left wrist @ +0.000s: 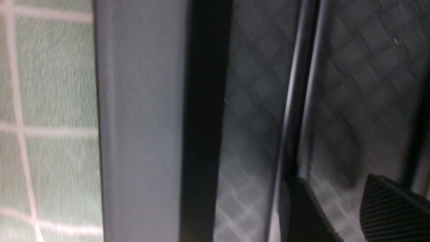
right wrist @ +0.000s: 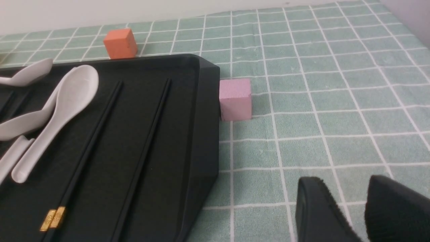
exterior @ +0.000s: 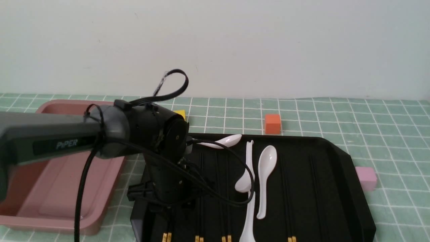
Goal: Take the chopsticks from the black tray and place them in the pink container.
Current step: 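Reach over to the black tray and grasp a pair of chopsticks with the left gripper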
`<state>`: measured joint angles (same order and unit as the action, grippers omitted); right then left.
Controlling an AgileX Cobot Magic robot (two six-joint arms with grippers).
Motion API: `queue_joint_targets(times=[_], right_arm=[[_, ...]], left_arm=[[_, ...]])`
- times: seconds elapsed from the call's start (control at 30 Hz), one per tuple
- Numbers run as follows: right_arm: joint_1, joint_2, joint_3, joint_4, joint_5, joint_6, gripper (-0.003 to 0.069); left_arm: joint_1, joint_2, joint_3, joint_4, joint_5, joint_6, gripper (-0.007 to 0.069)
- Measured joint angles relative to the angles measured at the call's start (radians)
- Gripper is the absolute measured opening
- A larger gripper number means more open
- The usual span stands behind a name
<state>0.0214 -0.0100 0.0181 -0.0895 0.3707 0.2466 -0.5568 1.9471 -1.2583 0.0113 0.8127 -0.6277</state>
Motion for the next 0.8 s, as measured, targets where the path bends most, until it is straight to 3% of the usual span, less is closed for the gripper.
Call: queue_joint_targets(times=[0.8], right_arm=[[0.0,0.0,0.0,0.0,0.0,0.0,0.0239]], left_arm=[[0.0,0.029,-0.015,0.047,-0.003,0.0,0.0263]])
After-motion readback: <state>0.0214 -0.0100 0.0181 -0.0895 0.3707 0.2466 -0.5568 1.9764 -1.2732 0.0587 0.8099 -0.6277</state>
